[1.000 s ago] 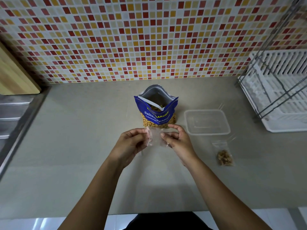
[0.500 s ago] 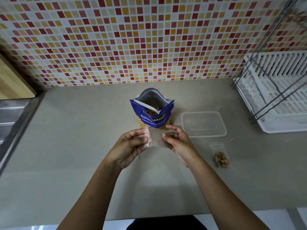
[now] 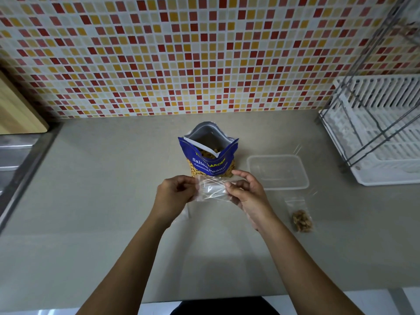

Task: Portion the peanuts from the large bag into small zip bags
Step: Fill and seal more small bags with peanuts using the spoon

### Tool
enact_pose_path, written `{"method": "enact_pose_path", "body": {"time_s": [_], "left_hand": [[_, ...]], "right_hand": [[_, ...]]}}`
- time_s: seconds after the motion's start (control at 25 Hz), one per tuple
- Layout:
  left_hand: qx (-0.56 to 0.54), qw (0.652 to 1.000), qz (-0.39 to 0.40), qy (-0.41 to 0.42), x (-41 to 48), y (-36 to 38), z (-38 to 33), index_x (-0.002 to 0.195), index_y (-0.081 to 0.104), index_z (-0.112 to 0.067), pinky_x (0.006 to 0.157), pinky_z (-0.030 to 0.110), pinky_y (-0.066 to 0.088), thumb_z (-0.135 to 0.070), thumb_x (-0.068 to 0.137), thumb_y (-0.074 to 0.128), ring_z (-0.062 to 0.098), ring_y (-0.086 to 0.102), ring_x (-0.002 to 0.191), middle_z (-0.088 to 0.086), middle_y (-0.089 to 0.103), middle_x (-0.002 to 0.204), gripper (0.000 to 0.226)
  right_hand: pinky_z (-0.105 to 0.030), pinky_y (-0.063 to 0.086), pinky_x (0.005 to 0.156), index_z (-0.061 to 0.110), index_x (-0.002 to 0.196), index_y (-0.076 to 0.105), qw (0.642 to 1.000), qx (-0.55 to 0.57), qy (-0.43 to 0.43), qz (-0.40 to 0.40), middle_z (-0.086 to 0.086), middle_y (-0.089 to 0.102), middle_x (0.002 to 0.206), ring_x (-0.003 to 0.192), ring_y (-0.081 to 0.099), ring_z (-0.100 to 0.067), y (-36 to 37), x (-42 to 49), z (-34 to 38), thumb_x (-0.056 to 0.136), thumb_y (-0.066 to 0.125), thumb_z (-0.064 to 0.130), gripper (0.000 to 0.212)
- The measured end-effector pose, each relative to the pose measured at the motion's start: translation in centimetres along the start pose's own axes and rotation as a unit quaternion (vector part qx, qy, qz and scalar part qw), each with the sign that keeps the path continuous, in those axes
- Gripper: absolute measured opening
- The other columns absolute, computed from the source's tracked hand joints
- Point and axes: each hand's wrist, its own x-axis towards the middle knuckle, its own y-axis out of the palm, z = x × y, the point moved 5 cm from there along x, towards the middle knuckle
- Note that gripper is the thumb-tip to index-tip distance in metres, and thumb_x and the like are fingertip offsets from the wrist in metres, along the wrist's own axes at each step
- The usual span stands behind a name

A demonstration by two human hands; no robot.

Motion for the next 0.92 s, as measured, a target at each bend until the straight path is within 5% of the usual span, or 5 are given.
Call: {"method": "enact_pose_path", "body": {"time_s": [0.12,0.2,0.32,0.72,0.92], "left_hand": [[-0.007,0.999,-0.045,0.007,0.2,-0.3,-0.1,0.085,0.068,-0.012,0.056,0.013,0.052,0.001,0.085,0.059,0.015,0.063,0.066,0.006,0.067,0.074,0.016],[0.001,0.999,-0.034,0.007,0.1,-0.2,-0.5,0.087,0.069,-0.008,0.050,0.009,0.045,-0.001,0.085,0.061,0.006,0.063,0.058,0.004,0.067,0.073,0.010],[-0.021,1.000,0.020,0.007,-0.3,0.4,-1.1,0.092,0.068,-0.001,0.053,0.008,0.047,0.000,0.083,0.064,0.002,0.063,0.058,0.005,0.068,0.074,0.010],[0.208,0.969,0.017,0.134,-1.1,0.7,-4.3,0.082,0.072,-0.013,0.055,0.003,0.040,-0.012,0.080,0.070,-0.009,0.057,0.062,-0.012,0.063,0.065,0.003],[0.190,0.969,0.025,0.159,-1.1,0.7,-6.2,0.078,0.073,-0.019,0.058,0.006,0.041,-0.015,0.078,0.072,0.001,0.059,0.061,-0.005,0.069,0.067,0.005]], "right_hand": [[-0.012,0.048,0.078,0.021,0.110,0.050,0.971,-0.150,-0.162,-0.090,-0.002,0.050,0.111,0.090,0.056,-0.008,-0.9,-0.6,1.6,0.080,0.071,0.010,0.037],[-0.014,0.036,0.100,0.016,0.123,0.047,0.862,-0.373,-0.339,-0.058,-0.004,0.040,0.126,0.116,0.045,-0.010,-0.3,-1.4,3.1,0.073,0.075,0.024,0.058],[-0.022,0.027,0.107,0.017,0.131,0.046,0.749,-0.529,-0.396,0.052,-0.002,0.045,0.136,0.126,0.037,-0.011,2.5,-2.5,3.0,0.064,0.074,0.046,0.078],[-0.029,0.042,0.092,0.021,0.122,0.054,0.780,-0.491,-0.384,0.063,0.007,0.060,0.113,0.104,0.050,-0.009,3.3,-2.6,3.0,0.066,0.074,0.051,0.067],[-0.029,0.042,0.091,0.018,0.118,0.056,0.802,-0.451,-0.385,0.066,0.007,0.057,0.104,0.100,0.051,-0.006,3.5,-2.7,4.1,0.064,0.075,0.052,0.066]]}}
